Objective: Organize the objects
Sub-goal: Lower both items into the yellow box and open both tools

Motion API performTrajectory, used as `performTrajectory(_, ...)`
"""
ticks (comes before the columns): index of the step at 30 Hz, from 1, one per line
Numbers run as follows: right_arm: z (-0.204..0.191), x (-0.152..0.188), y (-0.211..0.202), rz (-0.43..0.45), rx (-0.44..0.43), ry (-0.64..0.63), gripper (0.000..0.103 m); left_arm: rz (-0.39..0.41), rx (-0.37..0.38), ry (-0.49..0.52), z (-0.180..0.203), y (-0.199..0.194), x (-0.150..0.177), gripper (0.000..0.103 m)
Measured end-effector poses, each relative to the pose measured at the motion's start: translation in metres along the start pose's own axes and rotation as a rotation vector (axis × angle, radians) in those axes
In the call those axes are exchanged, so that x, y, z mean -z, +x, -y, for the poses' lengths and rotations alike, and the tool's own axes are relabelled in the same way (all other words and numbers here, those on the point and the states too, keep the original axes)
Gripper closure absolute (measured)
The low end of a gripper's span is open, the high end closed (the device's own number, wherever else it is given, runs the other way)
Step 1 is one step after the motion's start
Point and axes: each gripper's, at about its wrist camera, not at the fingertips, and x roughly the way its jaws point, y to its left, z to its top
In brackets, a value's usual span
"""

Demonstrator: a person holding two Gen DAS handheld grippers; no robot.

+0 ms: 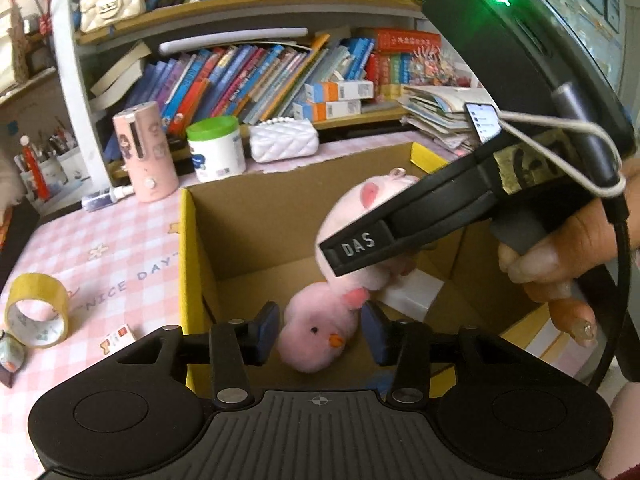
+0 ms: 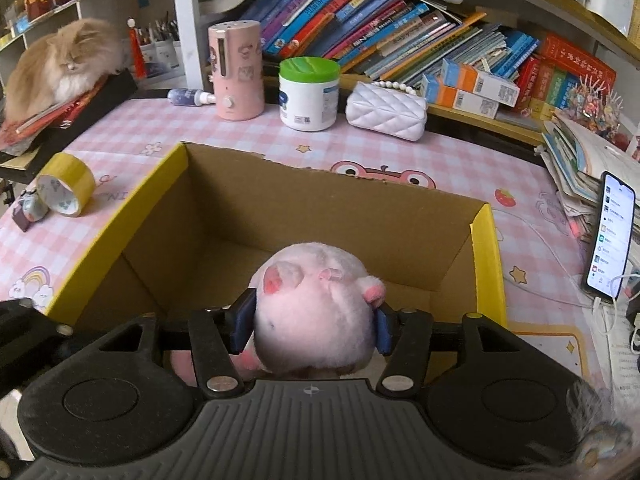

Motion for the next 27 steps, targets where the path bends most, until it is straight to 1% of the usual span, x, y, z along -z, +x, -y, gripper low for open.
performTrajectory(2, 0.001, 0.0, 0.0, 0.001, 0.009, 0.006, 0.047, 0.007, -0.013, -0.015, -0.003, -0.002, 0.0, 0.048)
performTrajectory(3, 0.002, 0.001, 0.0, 0.003, 0.011, 0.01, 0.045, 0.012, -0.019, -0.019, -0.004, -0.004, 0.0, 0.047)
performTrajectory(5, 0.003, 0.002, -0.002, 0.011, 0.016, 0.019, 0.039, 0.021, -0.029, -0.028, -0.006, -0.008, -0.001, 0.038)
performTrajectory(7, 0.003, 0.004, -0.005, 0.024, 0.028, 0.034, 0.032, 0.042, -0.034, -0.035, -0.007, -0.013, -0.001, 0.034)
performTrajectory(10, 0.004, 0.007, -0.014, 0.055, 0.042, 0.058, 0.028, 0.068, -0.038, -0.047, -0.009, -0.021, -0.001, 0.026)
performTrajectory(12, 0.005, 0.01, -0.022, 0.084, 0.044, 0.074, 0.027, 0.081, -0.046, -0.056, -0.011, -0.026, -0.001, 0.025)
performTrajectory(16, 0.005, 0.015, -0.04, 0.136, 0.061, 0.105, 0.024, 0.107, -0.073, -0.076, -0.014, -0.039, 0.001, 0.016)
performTrajectory(18, 0.005, 0.018, -0.05, 0.165, 0.076, 0.126, 0.022, 0.123, -0.091, -0.092, -0.017, -0.048, 0.003, 0.014)
performTrajectory(23, 0.002, 0.034, -0.075, 0.232, 0.152, 0.166, 0.018, 0.147, -0.121, -0.137, -0.026, -0.064, 0.01, 0.007)
performTrajectory(27, -0.004, 0.049, -0.093, 0.26, 0.213, 0.193, 0.016, 0.147, -0.123, -0.15, -0.031, -0.074, 0.02, 0.005)
